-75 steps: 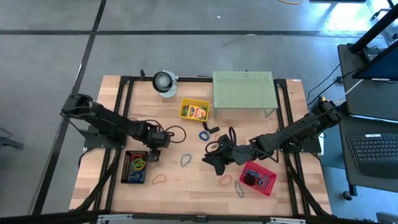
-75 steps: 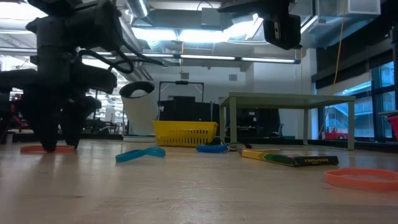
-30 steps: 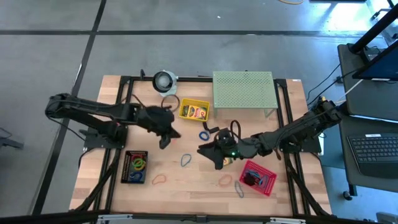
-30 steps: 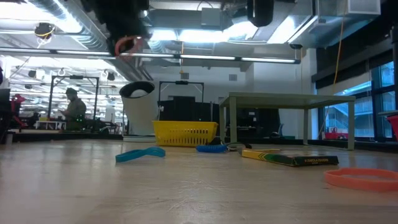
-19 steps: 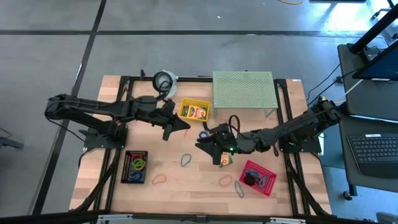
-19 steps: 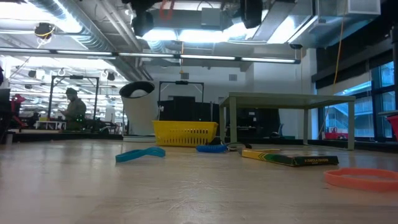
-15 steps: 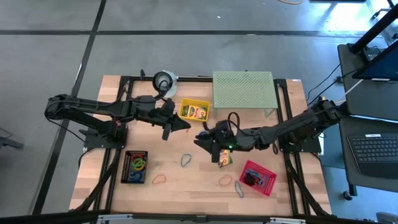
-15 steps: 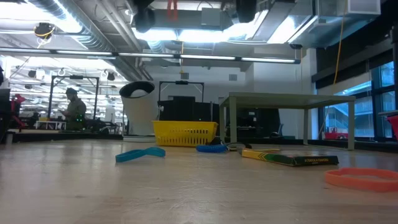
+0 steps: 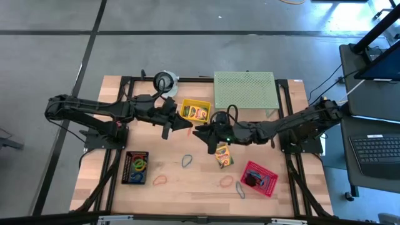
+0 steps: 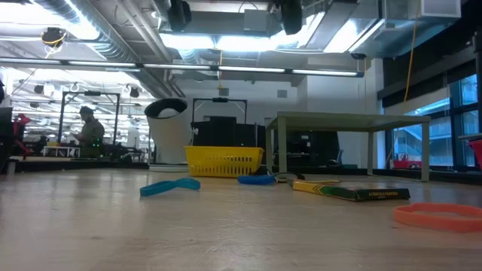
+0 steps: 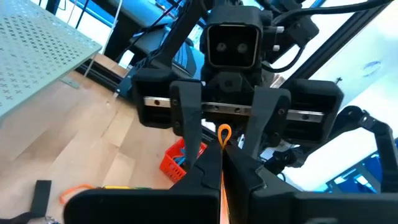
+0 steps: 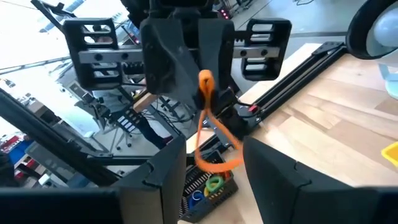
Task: Pick & Place Office Desk Supplies
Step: Put the orange rubber band into the red bin
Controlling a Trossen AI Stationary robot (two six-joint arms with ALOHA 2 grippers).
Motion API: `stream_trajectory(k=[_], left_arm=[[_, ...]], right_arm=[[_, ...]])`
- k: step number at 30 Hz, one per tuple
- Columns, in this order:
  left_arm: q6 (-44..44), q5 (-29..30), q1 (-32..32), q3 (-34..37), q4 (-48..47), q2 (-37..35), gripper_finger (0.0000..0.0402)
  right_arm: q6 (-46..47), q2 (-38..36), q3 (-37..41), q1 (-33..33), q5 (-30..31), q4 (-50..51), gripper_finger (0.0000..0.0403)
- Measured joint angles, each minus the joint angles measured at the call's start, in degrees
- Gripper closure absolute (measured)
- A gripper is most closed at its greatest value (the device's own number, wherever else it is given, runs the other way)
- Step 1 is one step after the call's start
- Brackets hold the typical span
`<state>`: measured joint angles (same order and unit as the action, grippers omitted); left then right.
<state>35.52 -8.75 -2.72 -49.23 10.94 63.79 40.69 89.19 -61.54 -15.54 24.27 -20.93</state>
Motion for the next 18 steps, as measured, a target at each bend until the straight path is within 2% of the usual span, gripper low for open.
stream_trajectory(k=[8, 13, 18], left_arm=[[1.4, 0.2, 0.0, 0.0, 0.6, 0.0, 0.04], [2.9, 0.1, 0.3, -0.1, 4.5, 2.3, 0.04], [5.6, -2.9, 0.7, -0.3, 10.7, 6.4, 0.04]], right_arm=[[-0.2, 0.0, 0.0, 1.9, -1.6, 0.0, 0.0241], [-0.2, 0.0, 0.0, 2.4, -2.9, 0.0, 0.0241], [-0.3, 0.0, 0.0, 2.4, -2.9, 0.0, 0.0242]])
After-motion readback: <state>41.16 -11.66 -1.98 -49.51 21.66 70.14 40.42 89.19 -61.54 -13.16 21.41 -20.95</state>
